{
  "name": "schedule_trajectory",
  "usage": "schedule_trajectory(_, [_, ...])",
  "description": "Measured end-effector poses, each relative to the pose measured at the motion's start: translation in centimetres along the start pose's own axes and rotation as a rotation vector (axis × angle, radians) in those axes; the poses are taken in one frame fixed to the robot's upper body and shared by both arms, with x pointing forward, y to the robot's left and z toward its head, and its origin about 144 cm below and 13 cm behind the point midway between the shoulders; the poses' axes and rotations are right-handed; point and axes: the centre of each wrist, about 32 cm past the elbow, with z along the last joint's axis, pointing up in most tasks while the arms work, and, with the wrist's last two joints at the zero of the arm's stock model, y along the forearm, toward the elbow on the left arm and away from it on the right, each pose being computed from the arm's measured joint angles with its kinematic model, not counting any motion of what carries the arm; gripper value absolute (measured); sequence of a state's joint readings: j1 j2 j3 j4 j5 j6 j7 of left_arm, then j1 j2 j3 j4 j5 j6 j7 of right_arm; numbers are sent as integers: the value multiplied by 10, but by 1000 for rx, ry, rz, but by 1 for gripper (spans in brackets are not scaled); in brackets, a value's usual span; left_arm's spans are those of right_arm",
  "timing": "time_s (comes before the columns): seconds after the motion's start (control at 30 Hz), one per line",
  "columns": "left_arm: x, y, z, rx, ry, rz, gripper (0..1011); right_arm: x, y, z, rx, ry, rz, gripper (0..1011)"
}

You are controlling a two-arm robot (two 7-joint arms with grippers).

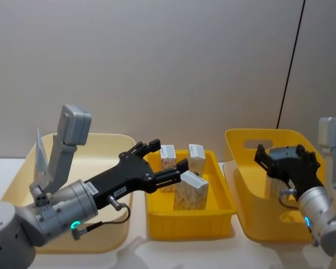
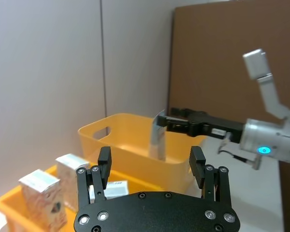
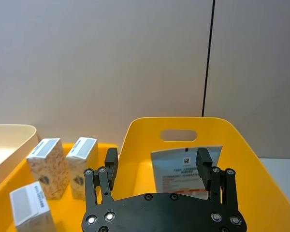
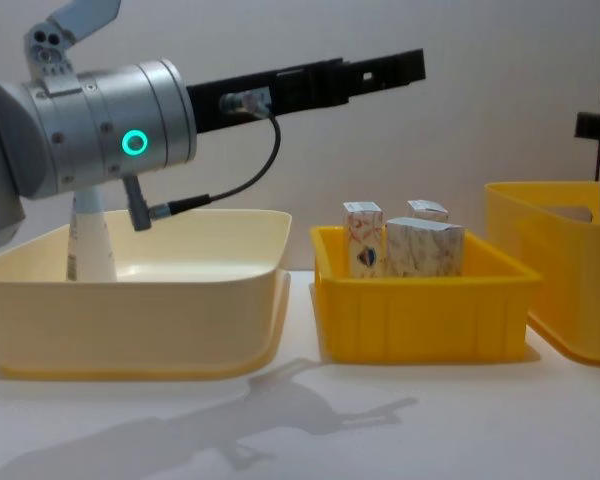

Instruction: Bimanual collaborative sorting of washing and personal care products

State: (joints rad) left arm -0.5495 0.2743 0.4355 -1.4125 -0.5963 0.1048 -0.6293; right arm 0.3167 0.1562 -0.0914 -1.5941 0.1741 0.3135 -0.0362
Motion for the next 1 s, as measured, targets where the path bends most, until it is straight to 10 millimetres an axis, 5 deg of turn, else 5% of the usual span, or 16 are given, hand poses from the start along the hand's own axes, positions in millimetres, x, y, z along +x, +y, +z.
schedule_trajectory(1.0, [-39,39,-41,129,-200,362,1003,-9,-74,-62,51,-27,231,1001])
